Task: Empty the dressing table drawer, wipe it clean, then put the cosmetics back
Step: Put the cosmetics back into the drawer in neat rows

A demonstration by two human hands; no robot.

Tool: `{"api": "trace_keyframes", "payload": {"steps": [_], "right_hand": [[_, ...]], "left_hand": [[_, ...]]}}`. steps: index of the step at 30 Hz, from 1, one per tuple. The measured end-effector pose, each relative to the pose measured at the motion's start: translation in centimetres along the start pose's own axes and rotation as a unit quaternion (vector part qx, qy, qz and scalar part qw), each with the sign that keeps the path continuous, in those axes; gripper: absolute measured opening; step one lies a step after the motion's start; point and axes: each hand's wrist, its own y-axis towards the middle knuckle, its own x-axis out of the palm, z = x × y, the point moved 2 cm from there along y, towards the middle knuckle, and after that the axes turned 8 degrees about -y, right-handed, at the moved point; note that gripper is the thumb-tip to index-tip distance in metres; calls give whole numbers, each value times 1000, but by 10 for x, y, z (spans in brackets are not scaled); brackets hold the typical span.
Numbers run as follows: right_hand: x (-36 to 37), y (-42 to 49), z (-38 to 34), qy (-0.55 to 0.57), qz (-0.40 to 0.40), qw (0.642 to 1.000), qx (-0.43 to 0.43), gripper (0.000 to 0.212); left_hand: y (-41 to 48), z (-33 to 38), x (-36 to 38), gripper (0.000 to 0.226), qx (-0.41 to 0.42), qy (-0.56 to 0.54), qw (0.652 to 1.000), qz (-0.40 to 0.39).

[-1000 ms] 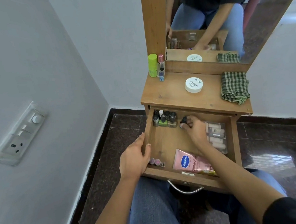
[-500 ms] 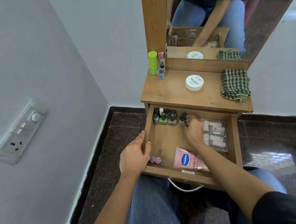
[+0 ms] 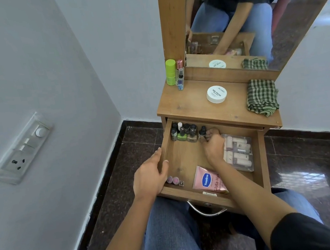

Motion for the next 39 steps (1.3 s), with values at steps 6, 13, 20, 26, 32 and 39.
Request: {"api": "trace_keyframes", "payload": {"steps": [6, 13, 20, 26, 32, 39], "right_hand": [[-1, -3, 0, -24, -6, 1000, -6, 22], [-28, -22, -9, -8, -8, 999, -31, 15], [-65, -51, -63, 27, -9, 980, -196, 10], [-75, -6, -147, 6, 20, 951, -307, 22], [-58, 70, -190, -18, 28, 961, -273, 24], [-44, 94, -198, -4, 21, 977, -214, 24]], "left_hand": [[0, -1, 1, 49, 7, 4, 1000, 1], [0, 0, 0, 48, 20, 6, 1000, 3], [0, -1, 0, 48, 17, 8, 1000, 6], [0, -1, 0, 48, 6, 9, 1000, 1], [2, -2, 0, 49, 8, 7, 1000, 0], [1, -2, 0, 48, 11, 2, 1000, 4]]}}
